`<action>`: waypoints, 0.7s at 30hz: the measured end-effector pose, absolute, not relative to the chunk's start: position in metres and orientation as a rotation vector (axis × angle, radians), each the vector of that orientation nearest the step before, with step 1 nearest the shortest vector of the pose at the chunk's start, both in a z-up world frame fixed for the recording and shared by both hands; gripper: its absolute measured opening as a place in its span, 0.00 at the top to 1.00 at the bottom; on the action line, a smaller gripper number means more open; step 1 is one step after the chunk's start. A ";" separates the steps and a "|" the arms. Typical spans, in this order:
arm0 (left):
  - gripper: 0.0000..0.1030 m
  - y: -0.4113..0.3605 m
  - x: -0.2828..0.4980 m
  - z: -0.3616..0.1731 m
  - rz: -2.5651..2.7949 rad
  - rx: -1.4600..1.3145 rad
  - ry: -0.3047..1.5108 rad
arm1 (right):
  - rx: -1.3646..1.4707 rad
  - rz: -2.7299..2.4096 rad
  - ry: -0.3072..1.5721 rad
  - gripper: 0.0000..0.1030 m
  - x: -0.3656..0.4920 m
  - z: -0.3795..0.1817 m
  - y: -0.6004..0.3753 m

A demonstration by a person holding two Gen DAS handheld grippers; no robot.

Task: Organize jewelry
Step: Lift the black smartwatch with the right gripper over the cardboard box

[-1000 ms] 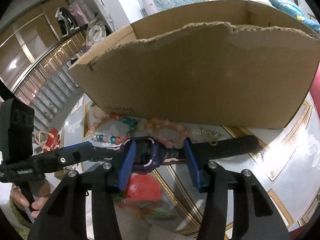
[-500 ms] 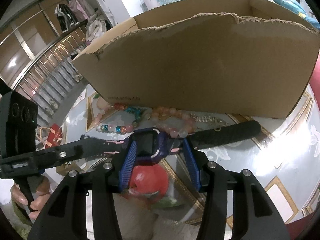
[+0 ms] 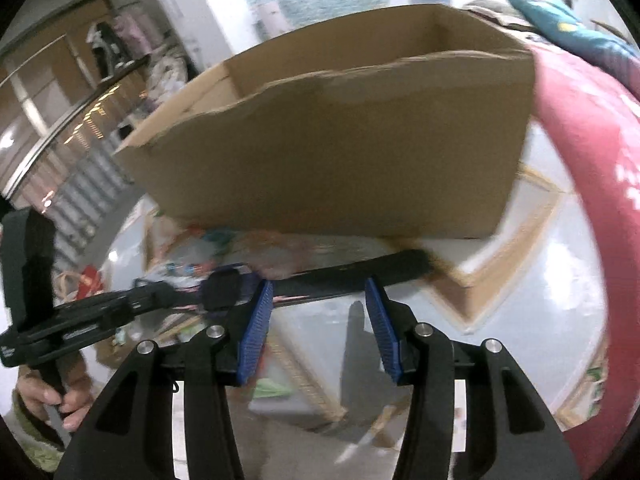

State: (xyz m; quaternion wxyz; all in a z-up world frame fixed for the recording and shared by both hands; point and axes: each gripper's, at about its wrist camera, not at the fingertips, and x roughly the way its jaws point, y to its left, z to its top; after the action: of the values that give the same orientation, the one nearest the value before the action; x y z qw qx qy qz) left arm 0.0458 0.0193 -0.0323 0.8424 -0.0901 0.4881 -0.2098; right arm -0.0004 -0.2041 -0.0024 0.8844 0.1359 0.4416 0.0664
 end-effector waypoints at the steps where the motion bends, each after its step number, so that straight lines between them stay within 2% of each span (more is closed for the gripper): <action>1: 0.87 0.020 0.046 -0.032 -0.443 -0.185 1.031 | 0.282 0.124 0.919 0.54 0.001 -0.003 -0.208; 11: 0.87 0.020 0.047 -0.033 -0.445 -0.175 1.030 | 0.246 0.118 0.913 0.53 0.024 -0.010 -0.224; 16: 0.87 0.019 0.047 -0.034 -0.444 -0.172 1.029 | 0.203 0.175 0.937 0.47 0.031 -0.013 -0.218; 21: 0.87 0.019 0.047 -0.034 -0.445 -0.170 1.028 | 0.296 0.212 0.961 0.46 0.027 -0.012 -0.228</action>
State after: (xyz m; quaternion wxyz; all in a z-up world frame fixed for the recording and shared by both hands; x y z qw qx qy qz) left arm 0.0471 0.0191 -0.0337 0.8437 -0.0805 0.4871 -0.2107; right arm 0.0273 -0.2275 -0.0125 0.8709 0.1417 0.4596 0.1013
